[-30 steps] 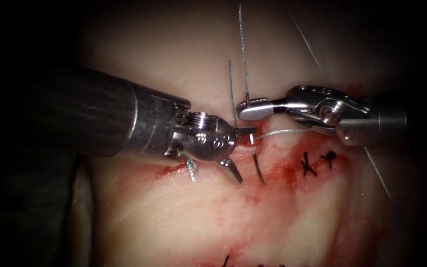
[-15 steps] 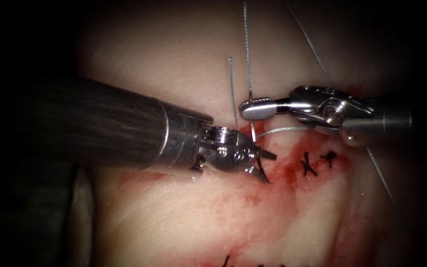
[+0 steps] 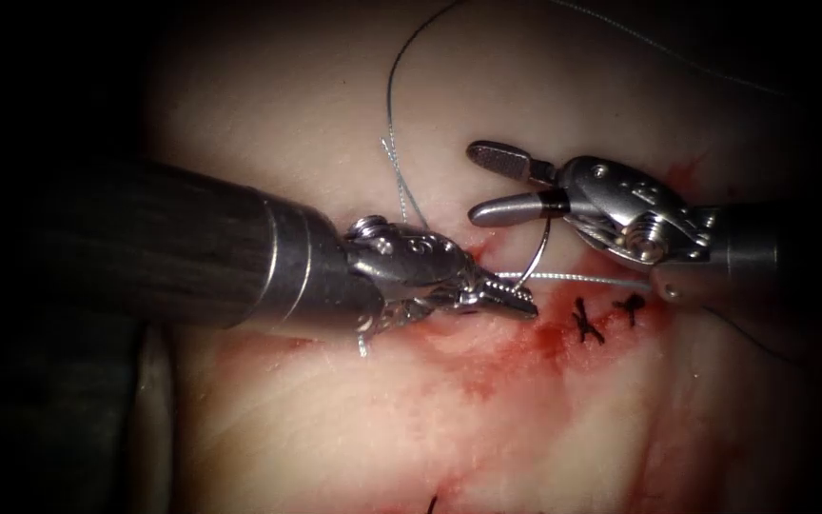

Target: Wound Closure

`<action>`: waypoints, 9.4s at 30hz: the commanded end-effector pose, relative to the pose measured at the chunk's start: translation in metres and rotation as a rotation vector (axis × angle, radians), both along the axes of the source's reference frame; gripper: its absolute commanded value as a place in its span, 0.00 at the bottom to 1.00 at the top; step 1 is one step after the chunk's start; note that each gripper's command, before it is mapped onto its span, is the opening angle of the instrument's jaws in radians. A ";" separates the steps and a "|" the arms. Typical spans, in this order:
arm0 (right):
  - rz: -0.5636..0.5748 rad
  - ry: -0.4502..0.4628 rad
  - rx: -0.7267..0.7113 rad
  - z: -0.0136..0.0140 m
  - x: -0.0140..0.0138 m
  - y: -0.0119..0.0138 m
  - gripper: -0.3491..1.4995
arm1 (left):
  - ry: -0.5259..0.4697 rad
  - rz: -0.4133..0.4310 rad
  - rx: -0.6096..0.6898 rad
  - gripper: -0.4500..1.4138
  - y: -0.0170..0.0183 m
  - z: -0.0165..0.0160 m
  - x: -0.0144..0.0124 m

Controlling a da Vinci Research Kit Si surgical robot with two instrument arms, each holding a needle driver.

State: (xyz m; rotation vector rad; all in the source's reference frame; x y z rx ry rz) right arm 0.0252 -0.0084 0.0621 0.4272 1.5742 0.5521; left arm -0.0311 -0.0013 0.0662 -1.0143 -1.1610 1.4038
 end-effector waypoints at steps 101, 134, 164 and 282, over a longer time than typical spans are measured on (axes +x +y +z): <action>-0.067 -0.614 0.536 -0.0123 -0.0235 -0.0065 0.00 | -0.183 -0.974 -0.241 0.00 0.0217 -0.0235 0.0405; 0.258 -0.436 1.050 -0.0056 -0.0017 -0.0116 0.34 | -0.322 -0.337 0.001 0.00 0.0108 -0.0154 0.0122; 0.199 -0.518 1.012 -0.0021 -0.0003 -0.0119 0.00 | -0.328 -0.326 0.008 0.00 0.0107 -0.0159 0.0117; 0.396 -0.205 0.681 -0.0185 -0.0207 0.0002 0.84 | -0.215 -0.883 0.554 0.77 -0.0013 -0.0057 -0.0234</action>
